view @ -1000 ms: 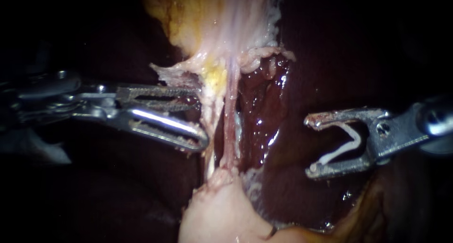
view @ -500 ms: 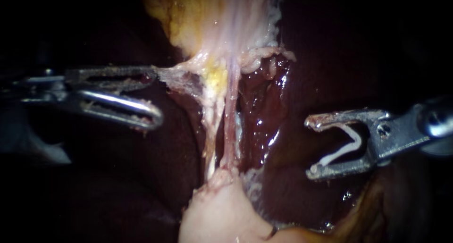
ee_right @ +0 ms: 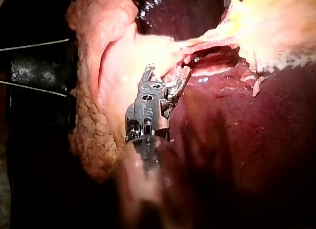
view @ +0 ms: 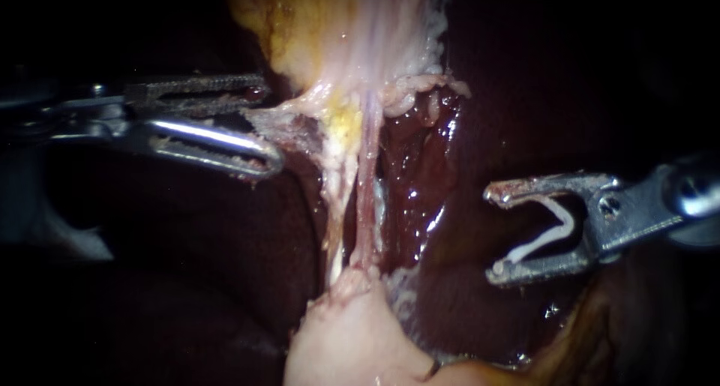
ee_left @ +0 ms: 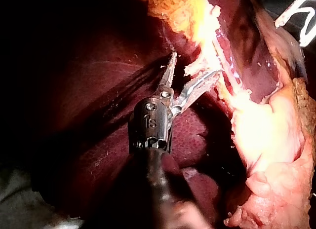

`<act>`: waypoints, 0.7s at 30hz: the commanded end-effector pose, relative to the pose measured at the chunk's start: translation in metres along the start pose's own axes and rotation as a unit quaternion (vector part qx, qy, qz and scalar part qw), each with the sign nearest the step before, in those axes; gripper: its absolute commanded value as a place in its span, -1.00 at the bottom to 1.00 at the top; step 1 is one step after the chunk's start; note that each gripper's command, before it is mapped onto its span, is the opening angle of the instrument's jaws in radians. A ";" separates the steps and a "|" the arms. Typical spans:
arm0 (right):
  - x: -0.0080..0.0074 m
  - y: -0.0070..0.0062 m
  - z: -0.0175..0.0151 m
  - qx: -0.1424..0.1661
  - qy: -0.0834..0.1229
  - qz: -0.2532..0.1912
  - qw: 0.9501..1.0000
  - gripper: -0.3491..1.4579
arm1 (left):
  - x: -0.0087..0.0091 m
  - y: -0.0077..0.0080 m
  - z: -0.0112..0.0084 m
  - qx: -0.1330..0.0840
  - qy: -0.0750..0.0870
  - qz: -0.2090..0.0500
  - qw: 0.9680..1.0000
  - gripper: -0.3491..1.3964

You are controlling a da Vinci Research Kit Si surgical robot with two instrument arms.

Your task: Grabbing gallbladder

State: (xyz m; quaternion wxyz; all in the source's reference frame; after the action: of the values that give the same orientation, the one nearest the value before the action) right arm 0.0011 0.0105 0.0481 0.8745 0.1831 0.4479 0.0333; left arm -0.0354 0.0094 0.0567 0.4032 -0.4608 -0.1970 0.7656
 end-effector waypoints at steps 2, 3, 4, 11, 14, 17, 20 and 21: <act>0.0000 0.0000 0.0000 0.000 0.000 0.000 1.000 -0.11 | 0.0001 0.0001 0.0004 -0.001 0.000 0.007 1.000 -0.08; 0.0000 0.0000 0.0000 0.000 0.000 0.000 1.000 -0.11 | 0.0002 0.0001 0.0006 -0.002 -0.001 0.013 1.000 -0.12; 0.0000 0.0000 0.0000 0.000 0.000 0.000 1.000 -0.11 | 0.0002 0.0002 0.0008 -0.002 -0.001 0.016 1.000 -0.15; 0.0000 0.0000 0.0000 0.000 0.000 0.000 1.000 -0.11 | 0.0004 0.0003 0.0022 0.000 -0.003 0.057 0.998 -0.38; 0.0000 0.0000 0.0000 0.000 0.000 0.000 1.000 -0.11 | 0.0002 0.0003 0.0024 0.001 -0.003 0.066 0.998 -0.58; 0.0000 0.0000 0.0000 0.000 0.000 0.000 1.000 -0.11 | 0.0001 0.0003 0.0022 0.000 -0.004 0.072 0.997 -0.85; 0.0000 0.0000 0.0000 0.000 0.000 0.000 1.000 -0.11 | 0.0003 0.0005 0.0016 -0.005 -0.005 0.074 0.997 -1.00; 0.0000 0.0000 0.0000 0.000 0.000 0.000 1.000 -0.11 | 0.0004 0.0005 0.0013 -0.009 -0.005 0.077 0.997 -1.00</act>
State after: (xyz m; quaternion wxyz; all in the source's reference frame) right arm 0.0012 0.0105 0.0481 0.8745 0.1830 0.4478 0.0337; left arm -0.0368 0.0095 0.0565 0.3328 -0.4752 -0.1705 0.7965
